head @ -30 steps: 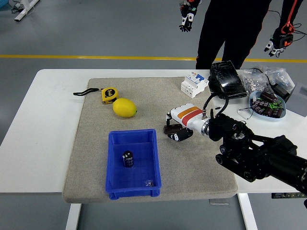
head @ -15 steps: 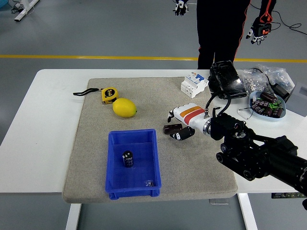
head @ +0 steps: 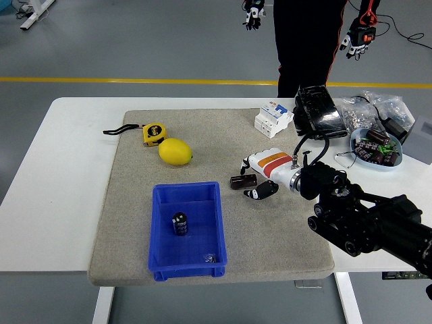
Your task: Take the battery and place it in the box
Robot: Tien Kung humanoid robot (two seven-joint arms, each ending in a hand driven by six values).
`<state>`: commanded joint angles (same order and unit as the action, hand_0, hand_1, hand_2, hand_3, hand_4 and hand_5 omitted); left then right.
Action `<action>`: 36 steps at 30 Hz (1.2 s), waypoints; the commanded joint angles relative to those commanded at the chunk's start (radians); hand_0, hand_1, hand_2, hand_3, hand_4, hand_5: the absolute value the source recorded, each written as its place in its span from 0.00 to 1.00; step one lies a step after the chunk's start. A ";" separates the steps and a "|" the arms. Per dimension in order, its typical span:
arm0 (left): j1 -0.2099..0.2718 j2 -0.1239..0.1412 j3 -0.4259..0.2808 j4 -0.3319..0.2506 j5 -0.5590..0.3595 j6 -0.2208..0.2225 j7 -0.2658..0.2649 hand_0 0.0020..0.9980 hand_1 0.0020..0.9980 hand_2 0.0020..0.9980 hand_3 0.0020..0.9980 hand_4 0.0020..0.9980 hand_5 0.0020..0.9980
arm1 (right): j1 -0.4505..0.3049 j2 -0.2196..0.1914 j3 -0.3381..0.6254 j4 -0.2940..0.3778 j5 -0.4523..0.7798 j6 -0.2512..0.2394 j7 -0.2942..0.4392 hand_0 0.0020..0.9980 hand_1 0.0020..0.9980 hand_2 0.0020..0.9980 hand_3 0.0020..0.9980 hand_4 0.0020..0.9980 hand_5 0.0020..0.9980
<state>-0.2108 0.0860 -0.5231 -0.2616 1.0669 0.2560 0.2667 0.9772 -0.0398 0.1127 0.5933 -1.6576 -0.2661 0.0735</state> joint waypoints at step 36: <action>-0.003 -0.002 0.002 -0.003 0.002 -0.006 0.001 0.67 0.67 0.66 0.58 0.62 0.57 | -0.024 0.004 0.016 -0.009 0.004 -0.008 0.007 0.30 0.44 0.52 0.50 0.68 0.30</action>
<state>-0.2141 0.0842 -0.5210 -0.2642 1.0685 0.2500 0.2673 0.9530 -0.0363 0.1286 0.5846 -1.6534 -0.2743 0.0806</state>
